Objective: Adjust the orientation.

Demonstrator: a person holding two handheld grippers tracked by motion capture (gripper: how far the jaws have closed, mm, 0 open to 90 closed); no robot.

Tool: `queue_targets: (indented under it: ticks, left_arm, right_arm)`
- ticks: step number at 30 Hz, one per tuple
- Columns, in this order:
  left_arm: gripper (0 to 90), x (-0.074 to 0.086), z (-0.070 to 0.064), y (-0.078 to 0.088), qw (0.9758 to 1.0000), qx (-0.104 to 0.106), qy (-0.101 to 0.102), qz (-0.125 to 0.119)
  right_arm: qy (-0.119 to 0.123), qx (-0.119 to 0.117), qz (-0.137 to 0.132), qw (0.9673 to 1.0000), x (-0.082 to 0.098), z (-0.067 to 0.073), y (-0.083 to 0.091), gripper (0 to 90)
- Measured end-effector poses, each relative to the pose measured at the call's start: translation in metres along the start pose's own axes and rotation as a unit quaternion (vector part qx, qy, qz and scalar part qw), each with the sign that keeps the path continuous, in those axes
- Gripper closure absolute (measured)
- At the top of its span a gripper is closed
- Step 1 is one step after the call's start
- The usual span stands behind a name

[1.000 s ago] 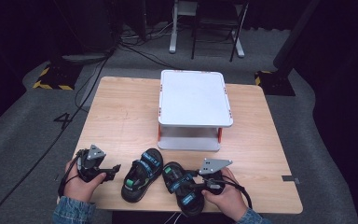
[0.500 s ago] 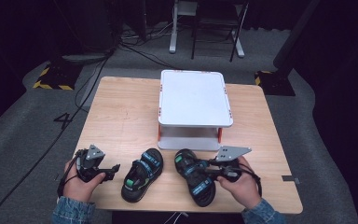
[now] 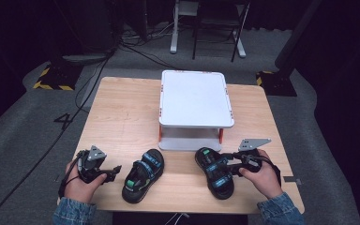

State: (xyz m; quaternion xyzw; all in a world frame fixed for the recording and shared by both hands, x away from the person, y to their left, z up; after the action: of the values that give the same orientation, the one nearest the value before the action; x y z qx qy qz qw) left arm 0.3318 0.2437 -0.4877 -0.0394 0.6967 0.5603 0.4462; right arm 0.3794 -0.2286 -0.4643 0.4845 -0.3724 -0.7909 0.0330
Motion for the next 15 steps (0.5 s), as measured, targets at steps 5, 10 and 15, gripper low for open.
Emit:
queue_targets:
  ticks: [5, 10, 15]
  left_arm:
    - [25.6, 0.002, 0.000, 0.001, 1.0000, -0.003, 0.004, -0.001]
    - [25.6, 0.007, 0.001, 0.006, 0.9999, -0.010, 0.010, 0.000]
    - [25.6, 0.011, 0.001, 0.009, 0.9998, -0.011, 0.015, 0.001]
  right_arm:
    - [-0.020, 0.040, -0.051, 0.9977, -0.014, 0.016, -0.003, 25.9]
    - [-0.038, 0.061, -0.060, 0.9956, -0.024, 0.030, -0.026, 20.3]
    - [-0.058, 0.106, -0.042, 0.9917, -0.028, 0.030, -0.046, 21.1]
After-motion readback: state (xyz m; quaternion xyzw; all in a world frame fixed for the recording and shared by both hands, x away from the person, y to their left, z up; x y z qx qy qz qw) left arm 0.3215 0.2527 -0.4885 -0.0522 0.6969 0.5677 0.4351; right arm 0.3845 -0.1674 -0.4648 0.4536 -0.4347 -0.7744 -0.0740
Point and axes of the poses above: each handheld gripper's, and its own axes: y roughly backward along the jaws, x roughly out of its underside, z roughly to its left, the point moved 3 cm from there along -y, roughly forward along the jaws, and after that the axes turned 6 degrees about -y, right-handed, at the moved point
